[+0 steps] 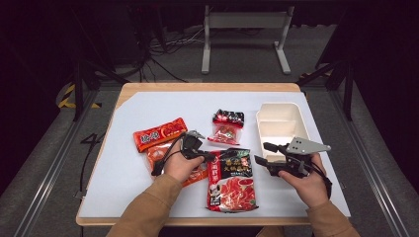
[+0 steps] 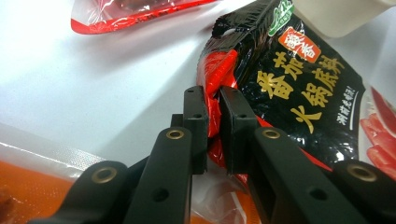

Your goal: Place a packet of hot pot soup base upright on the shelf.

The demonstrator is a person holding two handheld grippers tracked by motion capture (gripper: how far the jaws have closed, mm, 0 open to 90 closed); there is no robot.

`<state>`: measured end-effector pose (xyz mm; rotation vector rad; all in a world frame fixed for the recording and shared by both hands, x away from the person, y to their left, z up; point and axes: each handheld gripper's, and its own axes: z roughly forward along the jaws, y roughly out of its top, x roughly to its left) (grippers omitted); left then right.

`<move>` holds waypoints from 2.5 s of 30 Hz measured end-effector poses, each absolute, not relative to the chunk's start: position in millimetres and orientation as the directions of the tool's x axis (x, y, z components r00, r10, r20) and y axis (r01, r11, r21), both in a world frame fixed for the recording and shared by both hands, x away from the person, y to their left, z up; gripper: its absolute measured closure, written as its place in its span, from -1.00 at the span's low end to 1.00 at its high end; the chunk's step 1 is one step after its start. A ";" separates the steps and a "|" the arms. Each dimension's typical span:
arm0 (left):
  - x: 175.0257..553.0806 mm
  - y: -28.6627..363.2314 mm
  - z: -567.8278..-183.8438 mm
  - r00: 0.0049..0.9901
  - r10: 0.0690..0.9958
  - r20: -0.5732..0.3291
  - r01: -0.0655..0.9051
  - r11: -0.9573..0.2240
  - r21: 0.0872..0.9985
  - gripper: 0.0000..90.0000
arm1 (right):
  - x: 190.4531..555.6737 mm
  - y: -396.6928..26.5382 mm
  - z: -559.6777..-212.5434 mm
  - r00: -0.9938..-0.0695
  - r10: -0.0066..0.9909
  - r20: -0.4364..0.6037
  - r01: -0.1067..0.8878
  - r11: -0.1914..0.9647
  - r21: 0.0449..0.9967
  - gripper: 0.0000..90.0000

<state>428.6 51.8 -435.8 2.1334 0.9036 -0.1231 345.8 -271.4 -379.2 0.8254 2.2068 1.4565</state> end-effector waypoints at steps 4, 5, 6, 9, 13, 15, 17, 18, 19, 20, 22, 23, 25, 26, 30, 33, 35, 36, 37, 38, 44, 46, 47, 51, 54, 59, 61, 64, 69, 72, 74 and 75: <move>424.2 54.0 -427.2 0.748 0.558 -0.360 0.628 -0.416 0.658 0.85 | 345.9 -272.7 -378.6 -0.756 0.654 0.016 0.269 0.289 0.919 -0.08; 423.3 55.0 -425.2 0.747 0.557 -0.363 0.629 -0.414 0.659 0.85 | 345.7 -273.2 -378.2 -0.755 0.656 0.017 0.269 0.287 0.919 -0.08; 422.4 55.6 -424.0 0.748 0.556 -0.364 0.627 -0.412 0.661 0.85 | 345.6 -273.5 -377.9 -0.754 0.657 0.018 0.269 0.284 0.920 -0.08; 419.1 57.0 -419.4 0.756 0.548 -0.358 0.614 -0.402 0.680 0.85 | 345.1 -274.0 -377.1 -0.753 0.658 0.018 0.267 0.280 0.922 -0.08; 415.0 57.8 -413.5 0.767 0.538 -0.349 0.595 -0.393 0.701 0.86 | 344.5 -273.8 -376.1 -0.753 0.657 0.019 0.265 0.278 0.923 -0.08; 412.6 58.2 -410.1 0.770 0.534 -0.350 0.590 -0.387 0.709 0.87 | 343.5 -273.5 -374.6 -0.754 0.656 0.015 0.262 0.280 0.923 -0.07; 408.8 59.0 -404.7 0.777 0.525 -0.347 0.578 -0.376 0.724 0.88 | 342.0 -273.4 -371.9 -0.757 0.653 0.011 0.255 0.281 0.925 -0.05; 406.3 59.1 -402.1 0.782 0.519 -0.347 0.570 -0.368 0.735 0.88 | 341.0 -273.4 -370.3 -0.758 0.652 0.008 0.252 0.281 0.926 -0.04; 406.3 59.1 -402.1 0.782 0.519 -0.347 0.570 -0.368 0.735 0.89 | 341.0 -273.4 -370.3 -0.758 0.652 0.008 0.252 0.281 0.926 -0.04; 403.9 59.4 -399.2 0.786 0.514 -0.344 0.562 -0.363 0.743 0.89 | 339.9 -273.6 -368.6 -0.758 0.652 0.006 0.248 0.280 0.927 -0.02; 399.7 59.4 -394.6 0.794 0.507 -0.336 0.548 -0.356 0.757 0.89 | 338.3 -274.5 -365.5 -0.759 0.651 0.006 0.246 0.279 0.928 0.01; 396.8 59.6 -391.6 0.799 0.501 -0.333 0.539 -0.351 0.765 0.89 | 337.4 -274.8 -364.2 -0.759 0.652 0.005 0.246 0.278 0.929 0.02; 392.8 59.6 -387.5 0.806 0.492 -0.329 0.526 -0.343 0.778 0.90 | 335.0 -275.5 -360.8 -0.760 0.649 0.009 0.245 0.273 0.930 0.06; 390.5 59.1 -385.3 0.808 0.493 -0.322 0.519 -0.339 0.785 0.90 | 333.9 -275.9 -359.4 -0.759 0.651 0.008 0.239 0.268 0.933 0.11; 382.1 56.6 -375.7 0.825 0.471 -0.312 0.490 -0.322 0.810 0.92 | 327.3 -283.5 -346.0 -0.745 0.667 -0.004 0.207 0.237 0.949 0.19; 375.4 55.0 -366.7 0.843 0.452 -0.291 0.455 -0.312 0.834 0.93 | 323.3 -288.3 -339.0 -0.739 0.674 -0.005 0.194 0.220 0.956 0.20; 371.2 53.7 -360.6 0.853 0.443 -0.275 0.433 -0.308 0.847 0.93 | 320.7 -290.6 -335.0 -0.734 0.679 -0.008 0.186 0.212 0.959 0.22; 369.9 53.3 -358.6 0.857 0.441 -0.267 0.424 -0.310 0.851 0.93 | 319.4 -292.0 -332.9 -0.735 0.678 -0.006 0.182 0.206 0.961 0.23; 367.7 52.6 -355.9 0.861 0.438 -0.260 0.416 -0.312 0.854 0.93 | 318.8 -293.0 -331.6 -0.734 0.679 -0.008 0.180 0.206 0.962 0.24; 365.8 51.9 -353.3 0.866 0.434 -0.249 0.404 -0.314 0.859 0.93 | 317.8 -294.0 -330.1 -0.732 0.681 -0.007 0.177 0.200 0.963 0.24; 351.2 48.5 -337.9 0.886 0.434 -0.164 0.321 -0.319 0.892 0.94 | 313.0 -300.1 -322.4 -0.731 0.683 0.002 0.171 0.181 0.969 0.26; 346.8 47.8 -332.9 0.888 0.439 -0.136 0.296 -0.321 0.900 0.94 | 311.2 -301.4 -319.4 -0.729 0.685 0.003 0.167 0.173 0.971 0.26; 345.3 47.4 -330.9 0.889 0.439 -0.127 0.287 -0.320 0.903 0.94 | 310.7 -301.9 -318.2 -0.729 0.684 0.001 0.163 0.173 0.971 0.26; 341.7 47.6 -324.2 0.889 0.449 -0.086 0.252 -0.326 0.911 0.94 | 309.0 -302.6 -315.0 -0.729 0.685 0.003 0.166 0.173 0.971 0.25; 340.5 48.9 -321.6 0.886 0.458 -0.073 0.242 -0.321 0.915 0.94 | 308.7 -302.1 -314.4 -0.731 0.682 0.006 0.169 0.173 0.970 0.23; 339.8 54.2 -314.8 0.873 0.485 -0.053 0.222 -0.297 0.929 0.94 | 310.3 -297.2 -313.4 -0.752 0.659 0.020 0.188 0.185 0.965 0.02; 339.6 56.0 -312.5 0.868 0.494 -0.043 0.211 -0.289 0.934 0.94 | 311.9 -294.1 -314.8 -0.766 0.642 0.035 0.201 0.187 0.962 -0.04; 338.4 58.3 -309.8 0.863 0.504 -0.039 0.203 -0.273 0.940 0.94 | 315.7 -287.2 -319.3 -0.785 0.616 0.064 0.215 0.174 0.961 -0.16; 335.6 61.1 -306.3 0.856 0.515 -0.028 0.182 -0.249 0.951 0.94 | 323.8 -274.7 -328.5 -0.795 0.601 0.081 0.246 0.196 0.949 -0.22; 334.8 61.5 -305.2 0.855 0.518 -0.024 0.173 -0.241 0.955 0.94 | 326.9 -269.3 -332.0 -0.801 0.593 0.089 0.260 0.209 0.943 -0.22; 333.8 61.5 -304.4 0.854 0.519 -0.022 0.168 -0.236 0.957 0.94 | 331.0 -262.6 -335.7 -0.804 0.587 0.095 0.276 0.226 0.934 -0.22; 333.5 61.4 -304.2 0.855 0.519 -0.023 0.168 -0.235 0.957 0.94 | 332.6 -260.2 -336.7 -0.807 0.582 0.100 0.280 0.229 0.932 -0.22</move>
